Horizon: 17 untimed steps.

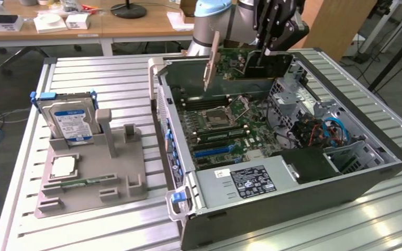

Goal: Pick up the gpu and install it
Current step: 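Insert the gpu into the slot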

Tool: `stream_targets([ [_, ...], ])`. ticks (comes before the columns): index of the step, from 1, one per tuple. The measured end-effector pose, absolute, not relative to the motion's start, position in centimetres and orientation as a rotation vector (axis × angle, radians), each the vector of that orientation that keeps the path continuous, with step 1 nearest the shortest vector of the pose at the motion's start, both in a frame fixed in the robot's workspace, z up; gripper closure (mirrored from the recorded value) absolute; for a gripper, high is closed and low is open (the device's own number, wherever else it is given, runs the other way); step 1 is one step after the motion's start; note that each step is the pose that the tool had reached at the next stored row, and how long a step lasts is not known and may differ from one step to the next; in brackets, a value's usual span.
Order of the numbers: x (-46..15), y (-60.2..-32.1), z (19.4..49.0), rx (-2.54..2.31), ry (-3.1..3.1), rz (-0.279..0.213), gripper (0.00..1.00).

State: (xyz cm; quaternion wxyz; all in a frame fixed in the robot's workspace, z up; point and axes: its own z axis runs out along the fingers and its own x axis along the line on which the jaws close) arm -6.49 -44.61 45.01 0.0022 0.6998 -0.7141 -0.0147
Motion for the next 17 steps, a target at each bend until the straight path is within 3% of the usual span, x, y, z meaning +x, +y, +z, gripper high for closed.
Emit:
stream_targets([
  [17,-7.0,-44.6,43.8,2.229,-2.226,-0.027,0.74],
])
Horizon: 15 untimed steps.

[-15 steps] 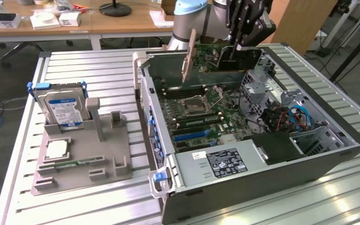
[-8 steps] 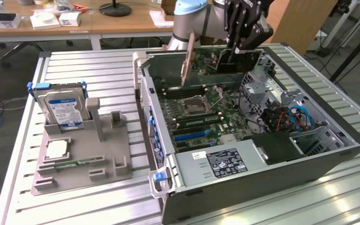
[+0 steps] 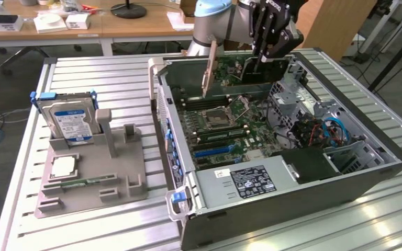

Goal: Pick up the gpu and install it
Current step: 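Insert the gpu into the slot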

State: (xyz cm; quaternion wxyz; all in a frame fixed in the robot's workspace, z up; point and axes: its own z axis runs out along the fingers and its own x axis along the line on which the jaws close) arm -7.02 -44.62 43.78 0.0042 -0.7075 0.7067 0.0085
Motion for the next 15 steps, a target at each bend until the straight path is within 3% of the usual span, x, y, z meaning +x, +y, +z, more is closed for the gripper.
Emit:
stream_targets([
  [15,-7.0,-44.6,42.3,-2.217,2.214,0.026,0.74],
])
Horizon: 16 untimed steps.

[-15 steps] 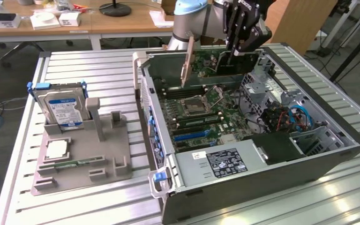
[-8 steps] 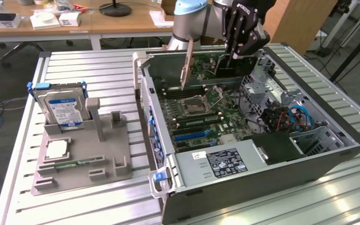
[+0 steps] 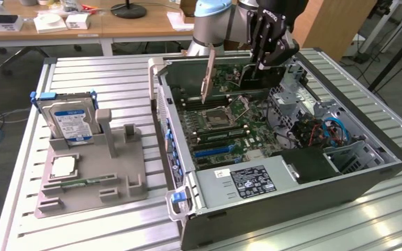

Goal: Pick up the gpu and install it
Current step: 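Insert the gpu into the slot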

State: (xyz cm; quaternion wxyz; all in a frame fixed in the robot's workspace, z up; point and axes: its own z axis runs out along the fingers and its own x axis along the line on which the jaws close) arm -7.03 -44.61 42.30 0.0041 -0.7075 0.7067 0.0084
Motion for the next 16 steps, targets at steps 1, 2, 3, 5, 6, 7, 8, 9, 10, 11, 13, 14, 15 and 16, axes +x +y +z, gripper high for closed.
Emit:
stream_targets([
  [1,-7.0,-44.6,42.3,-2.217,2.214,0.027,0.74],
  [2,-7.0,-44.6,42.3,-2.217,2.214,0.027,0.74],
  [3,-7.0,-44.6,42.3,-2.217,2.214,0.027,0.74],
  [5,-7.0,-44.6,42.2,-2.216,2.214,0.027,0.74],
  [6,-7.0,-44.6,42.1,-2.216,2.214,0.027,0.74],
  [7,-7.0,-44.6,42.0,-2.216,2.214,0.027,0.74],
  [8,-7.0,-44.6,41.9,-2.216,2.214,0.027,0.74],
  [9,-7.0,-44.6,41.8,-2.216,2.214,0.027,0.74],
  [10,-7.0,-44.6,41.7,-2.216,2.214,0.027,0.74],
  [11,-7.0,-44.6,41.6,-2.216,2.214,0.027,0.74],
  [13,-7.0,-44.6,41.3,-2.216,2.214,0.027,0.74],
  [14,-7.0,-44.6,41.2,-2.216,2.214,0.027,0.74],
  [15,-7.0,-44.6,41.0,-2.216,2.214,0.027,0.74],
  [16,-7.0,-44.6,40.9,-2.216,2.214,0.027,0.74],
])
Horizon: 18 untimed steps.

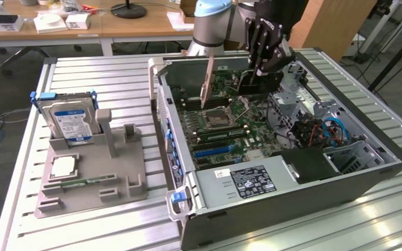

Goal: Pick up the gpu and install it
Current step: 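Insert the gpu into the slot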

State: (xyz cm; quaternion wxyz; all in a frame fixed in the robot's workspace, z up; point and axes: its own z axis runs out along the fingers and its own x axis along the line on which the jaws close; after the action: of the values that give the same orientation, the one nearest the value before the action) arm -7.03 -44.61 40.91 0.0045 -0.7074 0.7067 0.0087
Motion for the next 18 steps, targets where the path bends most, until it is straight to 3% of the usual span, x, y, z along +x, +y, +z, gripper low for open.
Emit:
stream_targets([
  [18,-7.0,-44.6,39.3,-2.214,2.212,0.031,0.74],
])
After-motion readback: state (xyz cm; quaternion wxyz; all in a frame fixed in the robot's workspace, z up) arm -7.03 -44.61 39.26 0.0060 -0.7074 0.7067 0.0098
